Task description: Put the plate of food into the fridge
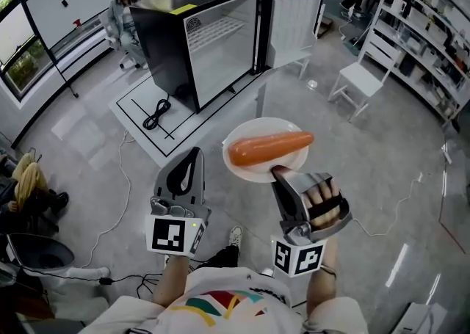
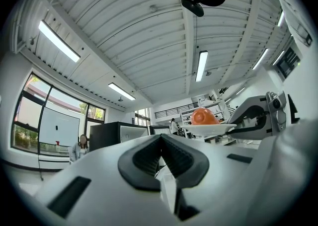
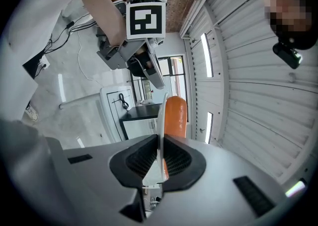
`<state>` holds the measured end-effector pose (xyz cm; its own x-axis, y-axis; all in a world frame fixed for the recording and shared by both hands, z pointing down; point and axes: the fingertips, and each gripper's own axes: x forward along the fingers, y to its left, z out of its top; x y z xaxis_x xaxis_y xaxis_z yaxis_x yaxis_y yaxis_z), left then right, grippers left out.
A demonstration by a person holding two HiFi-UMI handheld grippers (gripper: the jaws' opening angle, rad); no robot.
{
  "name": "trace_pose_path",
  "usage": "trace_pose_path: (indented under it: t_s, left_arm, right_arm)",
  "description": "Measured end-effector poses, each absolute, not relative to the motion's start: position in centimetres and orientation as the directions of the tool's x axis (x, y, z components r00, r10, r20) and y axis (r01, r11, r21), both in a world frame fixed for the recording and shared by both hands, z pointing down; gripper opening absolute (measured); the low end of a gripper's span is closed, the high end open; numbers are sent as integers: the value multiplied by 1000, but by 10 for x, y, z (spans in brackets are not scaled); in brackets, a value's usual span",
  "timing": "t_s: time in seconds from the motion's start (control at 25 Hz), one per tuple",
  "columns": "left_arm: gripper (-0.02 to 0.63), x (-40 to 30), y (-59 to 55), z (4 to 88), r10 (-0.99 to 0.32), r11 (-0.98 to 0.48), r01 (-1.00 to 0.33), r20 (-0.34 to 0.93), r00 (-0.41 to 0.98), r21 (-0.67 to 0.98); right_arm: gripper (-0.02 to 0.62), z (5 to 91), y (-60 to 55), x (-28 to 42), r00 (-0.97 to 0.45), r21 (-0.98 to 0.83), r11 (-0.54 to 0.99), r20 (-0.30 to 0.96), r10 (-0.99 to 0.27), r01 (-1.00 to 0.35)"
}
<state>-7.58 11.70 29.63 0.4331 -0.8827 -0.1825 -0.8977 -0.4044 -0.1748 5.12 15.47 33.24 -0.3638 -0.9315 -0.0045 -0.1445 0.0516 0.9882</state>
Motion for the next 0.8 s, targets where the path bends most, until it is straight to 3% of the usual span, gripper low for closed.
trace_pose_path:
  t_s: [0.8]
  left_arm:
    - [8,-88,-24,283,-875,-415,-895,-197,442,-163]
  right_arm:
    - [28,315,11,38,-356,993,39,-3,-935,-110]
